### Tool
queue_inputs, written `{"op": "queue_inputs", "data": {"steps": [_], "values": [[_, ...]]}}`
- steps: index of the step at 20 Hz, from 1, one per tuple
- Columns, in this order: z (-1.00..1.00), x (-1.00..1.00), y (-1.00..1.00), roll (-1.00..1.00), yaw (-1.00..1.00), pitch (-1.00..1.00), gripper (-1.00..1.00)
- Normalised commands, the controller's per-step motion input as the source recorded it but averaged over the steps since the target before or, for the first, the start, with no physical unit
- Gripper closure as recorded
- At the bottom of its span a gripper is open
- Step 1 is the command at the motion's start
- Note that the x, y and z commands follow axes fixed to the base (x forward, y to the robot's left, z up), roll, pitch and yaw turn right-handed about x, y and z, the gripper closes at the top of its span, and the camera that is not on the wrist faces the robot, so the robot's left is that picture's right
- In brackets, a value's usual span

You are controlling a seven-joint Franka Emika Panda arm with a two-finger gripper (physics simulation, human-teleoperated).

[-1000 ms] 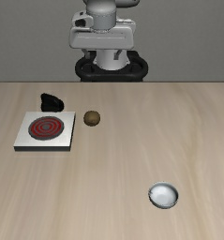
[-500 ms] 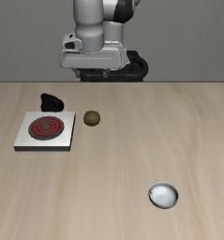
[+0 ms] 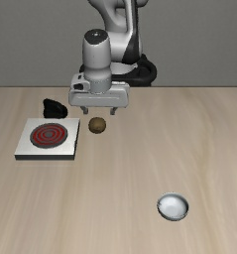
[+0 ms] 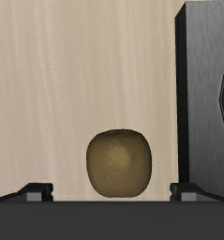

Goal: Pick up the kiwi and place it on the white bowl with the stove turned on

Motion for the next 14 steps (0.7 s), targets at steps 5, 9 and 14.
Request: {"op": "queue_inputs", "data": {"steps": [5, 9, 14], "values": [[-1.00, 0.00, 0.00, 0.00, 0.00, 0.00, -1.00], [-0.25, 0.00, 0.00, 0.00, 0.00, 0.00, 1.00], [0.00, 0.00, 0.00, 0.00, 0.00, 0.00, 1.00]]}}
